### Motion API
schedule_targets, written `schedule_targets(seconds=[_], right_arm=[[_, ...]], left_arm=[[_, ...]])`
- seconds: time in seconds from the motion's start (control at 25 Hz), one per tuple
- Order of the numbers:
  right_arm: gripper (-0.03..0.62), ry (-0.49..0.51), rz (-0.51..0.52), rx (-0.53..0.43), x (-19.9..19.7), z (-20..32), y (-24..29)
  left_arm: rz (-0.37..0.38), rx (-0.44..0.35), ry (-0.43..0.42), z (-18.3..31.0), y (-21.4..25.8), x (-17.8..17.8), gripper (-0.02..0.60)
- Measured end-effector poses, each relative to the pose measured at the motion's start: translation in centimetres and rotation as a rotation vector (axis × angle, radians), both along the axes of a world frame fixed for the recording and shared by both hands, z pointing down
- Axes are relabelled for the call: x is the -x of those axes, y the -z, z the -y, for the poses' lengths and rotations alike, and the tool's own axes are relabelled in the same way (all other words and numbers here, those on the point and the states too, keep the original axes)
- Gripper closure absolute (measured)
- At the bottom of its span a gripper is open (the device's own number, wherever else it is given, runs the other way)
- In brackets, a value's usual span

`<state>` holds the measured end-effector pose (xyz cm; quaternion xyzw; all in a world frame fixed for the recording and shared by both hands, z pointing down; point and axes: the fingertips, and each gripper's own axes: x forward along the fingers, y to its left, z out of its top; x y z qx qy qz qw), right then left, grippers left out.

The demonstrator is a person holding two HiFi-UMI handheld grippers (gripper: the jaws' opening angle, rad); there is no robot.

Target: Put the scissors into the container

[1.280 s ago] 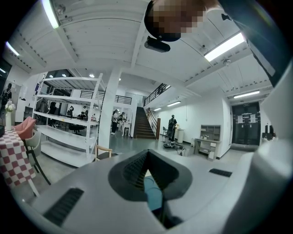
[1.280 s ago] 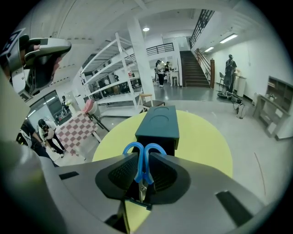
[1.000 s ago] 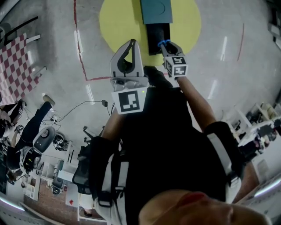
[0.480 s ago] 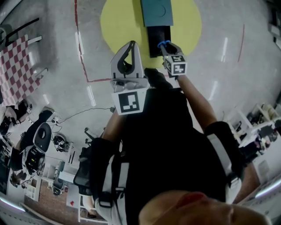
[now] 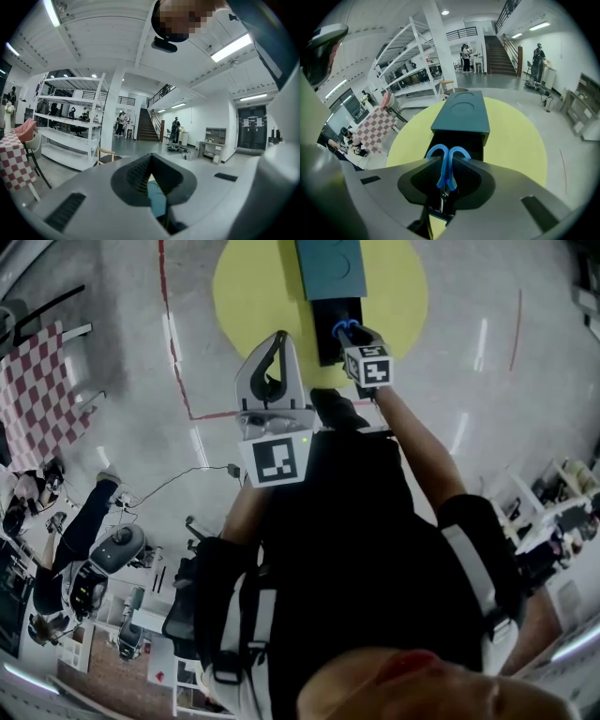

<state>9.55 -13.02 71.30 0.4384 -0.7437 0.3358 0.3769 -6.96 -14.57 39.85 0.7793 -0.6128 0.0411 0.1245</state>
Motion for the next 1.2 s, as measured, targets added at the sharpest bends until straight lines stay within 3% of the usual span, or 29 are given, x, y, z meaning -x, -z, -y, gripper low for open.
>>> schedule_targets(seconds=[0.84,1.0,1.2], right_arm=[[0.516,-0.034,-0.062,0.117,2.8,1.5,-3.1],[0.516,-0.02,-0.131,0.103,1.5,2.3,-4.1],[0.516,-0.03,-0.109,0.158,2.3,2.2,-4.8]], left_arm=[[-0.011,0.018,-0.008,0.8,-0.8,1.6,0.584],[-0.01,0.019,-0.001,0.9,-0.7,1.6,0.585],[-0.002,0.024,-0.002,1.0,-0.9,1.5,0.585]])
